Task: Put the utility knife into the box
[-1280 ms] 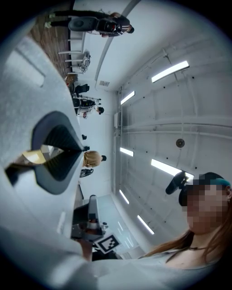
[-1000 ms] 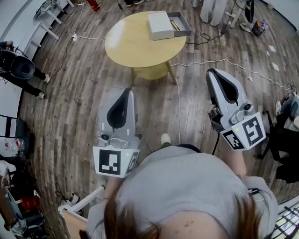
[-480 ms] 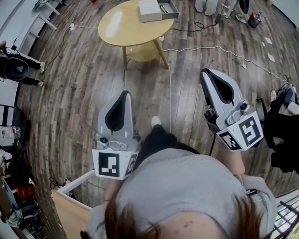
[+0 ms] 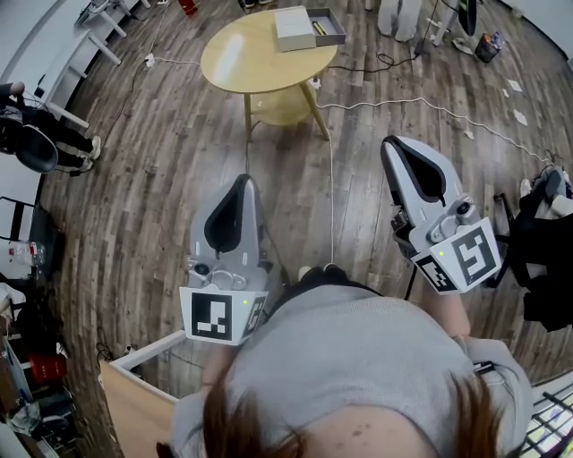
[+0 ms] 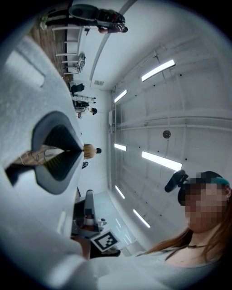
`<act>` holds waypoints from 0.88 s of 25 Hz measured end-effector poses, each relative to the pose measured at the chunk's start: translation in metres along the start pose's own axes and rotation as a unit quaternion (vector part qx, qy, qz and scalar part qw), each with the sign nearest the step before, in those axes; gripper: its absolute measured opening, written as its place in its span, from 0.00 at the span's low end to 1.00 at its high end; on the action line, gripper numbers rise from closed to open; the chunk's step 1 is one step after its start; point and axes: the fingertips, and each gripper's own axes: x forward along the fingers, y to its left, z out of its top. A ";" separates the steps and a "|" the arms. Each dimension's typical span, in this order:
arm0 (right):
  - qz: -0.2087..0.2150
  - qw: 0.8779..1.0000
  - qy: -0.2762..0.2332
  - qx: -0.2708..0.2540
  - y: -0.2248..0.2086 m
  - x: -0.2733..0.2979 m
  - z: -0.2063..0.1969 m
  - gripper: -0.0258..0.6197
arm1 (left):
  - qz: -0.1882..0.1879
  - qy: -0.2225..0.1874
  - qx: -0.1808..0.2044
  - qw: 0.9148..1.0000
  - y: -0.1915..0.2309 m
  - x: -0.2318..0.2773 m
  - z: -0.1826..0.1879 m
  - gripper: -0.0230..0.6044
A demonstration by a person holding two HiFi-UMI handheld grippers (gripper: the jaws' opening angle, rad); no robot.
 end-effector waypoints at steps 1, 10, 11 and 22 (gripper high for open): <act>0.000 1.000 -0.001 -0.001 0.004 0.001 0.001 0.05 | -0.001 -0.002 0.001 1.000 0.001 -0.002 0.002 0.04; -0.012 1.000 -0.008 0.024 0.015 -0.003 0.005 0.05 | -0.001 -0.005 -0.010 1.000 0.004 -0.015 0.000 0.04; -0.015 1.000 -0.007 0.023 0.016 -0.003 0.005 0.05 | -0.001 -0.005 -0.011 1.000 0.004 -0.016 0.000 0.04; -0.007 1.000 0.000 0.004 0.027 0.004 0.005 0.05 | -0.003 -0.011 -0.010 1.000 0.011 -0.021 0.005 0.04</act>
